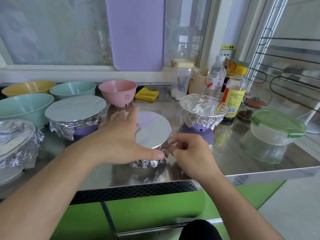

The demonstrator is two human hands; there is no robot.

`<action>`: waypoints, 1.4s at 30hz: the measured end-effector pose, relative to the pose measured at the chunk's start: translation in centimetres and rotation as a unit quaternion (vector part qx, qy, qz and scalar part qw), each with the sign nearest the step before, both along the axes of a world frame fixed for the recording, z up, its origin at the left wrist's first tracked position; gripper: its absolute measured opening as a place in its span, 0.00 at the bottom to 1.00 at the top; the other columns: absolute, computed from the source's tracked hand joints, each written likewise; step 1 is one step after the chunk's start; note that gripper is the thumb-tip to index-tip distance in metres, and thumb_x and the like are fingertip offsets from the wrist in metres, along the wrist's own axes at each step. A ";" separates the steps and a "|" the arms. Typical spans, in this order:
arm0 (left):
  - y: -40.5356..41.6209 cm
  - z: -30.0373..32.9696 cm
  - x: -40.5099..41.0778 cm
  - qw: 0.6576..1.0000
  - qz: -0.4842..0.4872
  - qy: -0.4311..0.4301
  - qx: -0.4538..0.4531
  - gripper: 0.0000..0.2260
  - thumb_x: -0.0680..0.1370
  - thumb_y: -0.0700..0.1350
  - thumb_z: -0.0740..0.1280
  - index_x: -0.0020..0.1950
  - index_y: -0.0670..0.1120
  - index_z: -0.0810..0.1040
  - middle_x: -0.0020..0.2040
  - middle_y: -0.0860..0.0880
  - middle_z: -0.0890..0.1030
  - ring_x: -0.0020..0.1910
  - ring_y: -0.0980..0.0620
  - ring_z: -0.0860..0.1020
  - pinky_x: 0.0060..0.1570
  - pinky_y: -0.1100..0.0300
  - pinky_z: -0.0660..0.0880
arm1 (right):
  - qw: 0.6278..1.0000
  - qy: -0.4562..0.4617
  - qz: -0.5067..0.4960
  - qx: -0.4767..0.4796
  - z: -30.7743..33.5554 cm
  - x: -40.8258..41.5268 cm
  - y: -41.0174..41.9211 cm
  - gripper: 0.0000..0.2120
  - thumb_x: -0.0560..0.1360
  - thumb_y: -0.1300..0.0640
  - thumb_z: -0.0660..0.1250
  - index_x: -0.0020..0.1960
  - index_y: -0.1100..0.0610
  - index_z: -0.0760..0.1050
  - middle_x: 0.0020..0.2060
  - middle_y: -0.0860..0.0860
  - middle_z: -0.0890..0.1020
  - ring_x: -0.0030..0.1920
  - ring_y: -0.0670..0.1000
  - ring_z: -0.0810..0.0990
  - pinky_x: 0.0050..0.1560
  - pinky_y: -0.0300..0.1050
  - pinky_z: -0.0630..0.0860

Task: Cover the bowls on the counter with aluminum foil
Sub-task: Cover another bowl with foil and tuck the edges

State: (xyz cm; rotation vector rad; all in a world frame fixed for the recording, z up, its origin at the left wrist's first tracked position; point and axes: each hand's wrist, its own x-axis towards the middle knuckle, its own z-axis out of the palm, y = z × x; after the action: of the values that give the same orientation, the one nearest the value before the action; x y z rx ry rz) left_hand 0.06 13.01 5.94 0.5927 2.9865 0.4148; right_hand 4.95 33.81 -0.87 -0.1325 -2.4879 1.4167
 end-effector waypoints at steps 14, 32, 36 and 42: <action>-0.3 0.1 0.0 0.999 -0.008 -0.008 -0.032 0.67 0.53 0.85 0.65 0.81 0.60 0.34 0.83 0.52 0.51 0.83 0.51 0.47 0.80 0.43 0.55 | 0.959 -0.094 0.155 -0.216 0.9 -0.2 1.5 0.10 0.79 0.65 0.68 0.39 0.64 0.75 0.36 0.67 0.82 0.28 0.58 0.79 0.25 0.44 0.70; 0.2 0.5 0.6 0.998 -0.006 -0.014 -0.054 0.64 0.60 0.81 0.69 0.81 0.58 0.34 0.84 0.53 0.47 0.83 0.53 0.43 0.79 0.46 0.49 | 0.986 0.010 0.052 -0.157 -0.6 2.1 -1.2 0.13 0.78 0.67 0.69 0.51 0.52 0.69 0.37 0.54 0.80 0.26 0.55 0.74 0.27 0.53 0.78; 0.3 0.6 0.7 0.998 -0.008 -0.013 -0.061 0.64 0.61 0.81 0.69 0.82 0.57 0.34 0.83 0.52 0.47 0.83 0.53 0.43 0.79 0.46 0.49 | 0.981 0.008 0.083 -0.176 -0.7 1.9 -0.8 0.12 0.75 0.64 0.70 0.50 0.52 0.69 0.35 0.56 0.79 0.28 0.54 0.74 0.26 0.46 0.72; 0.2 0.5 0.6 0.998 -0.012 -0.013 -0.059 0.64 0.61 0.81 0.68 0.82 0.57 0.35 0.84 0.52 0.47 0.83 0.53 0.43 0.79 0.45 0.49 | 0.997 0.032 0.056 -0.048 -1.2 1.8 -0.4 0.16 0.74 0.59 0.79 0.50 0.48 0.73 0.39 0.56 0.82 0.32 0.50 0.78 0.35 0.51 0.78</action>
State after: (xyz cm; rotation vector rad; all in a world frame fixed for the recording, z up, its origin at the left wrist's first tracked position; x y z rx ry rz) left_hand 0.71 13.20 6.48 0.6054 2.9498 0.2395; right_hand 6.72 33.37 -2.06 0.0340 -2.4110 1.5610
